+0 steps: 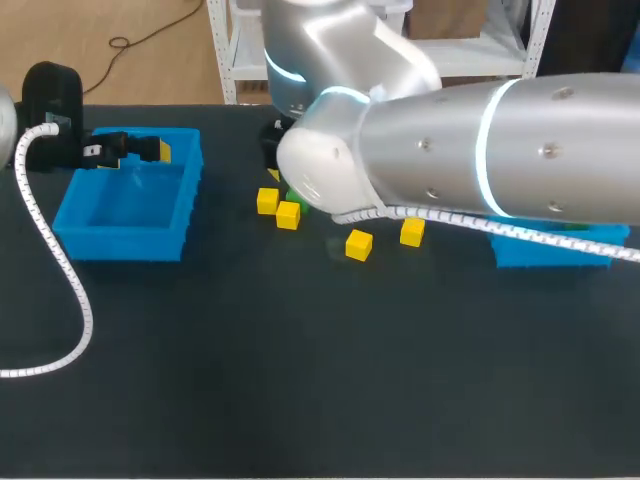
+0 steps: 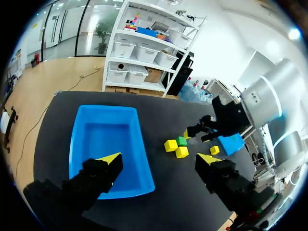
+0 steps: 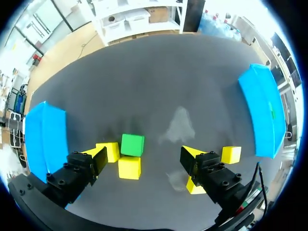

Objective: Put the green cubes in the right bin and the yellow cubes in the left bin.

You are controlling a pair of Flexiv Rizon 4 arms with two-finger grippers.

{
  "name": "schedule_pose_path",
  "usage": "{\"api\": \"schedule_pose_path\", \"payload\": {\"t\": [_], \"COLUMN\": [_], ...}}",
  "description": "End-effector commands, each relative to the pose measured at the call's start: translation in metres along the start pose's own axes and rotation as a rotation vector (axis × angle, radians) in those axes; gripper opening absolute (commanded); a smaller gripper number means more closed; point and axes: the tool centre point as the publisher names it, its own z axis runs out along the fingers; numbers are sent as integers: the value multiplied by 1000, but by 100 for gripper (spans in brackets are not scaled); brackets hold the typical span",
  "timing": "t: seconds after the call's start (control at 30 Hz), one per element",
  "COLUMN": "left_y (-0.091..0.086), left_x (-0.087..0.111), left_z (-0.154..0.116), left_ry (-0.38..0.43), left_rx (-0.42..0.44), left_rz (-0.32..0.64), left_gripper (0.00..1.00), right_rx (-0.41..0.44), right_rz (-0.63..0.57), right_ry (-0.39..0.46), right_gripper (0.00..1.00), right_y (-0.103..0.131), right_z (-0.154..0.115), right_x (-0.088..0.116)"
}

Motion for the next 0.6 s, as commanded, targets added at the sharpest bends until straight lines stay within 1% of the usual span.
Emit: {"api": "schedule_pose_path", "payload": {"t": [0.03,0.27,0.6], "left_y": [2,2,2], "left_x": [1,1,1], "left_z": [0,0,0], "left_ry": [-7,-7,-7], "left_rx": [9,9,9], "left_rz": [2,2,2], "left_gripper": [100,100,100], "right_rx": [17,32,57], "right_rz": [4,1,41], "right_ry": [36,54,73], "right_gripper": [100,100,100], "right_y": [13,18,12], "right_z": [15,29,43], "right_x": [-10,-10,-10]}}
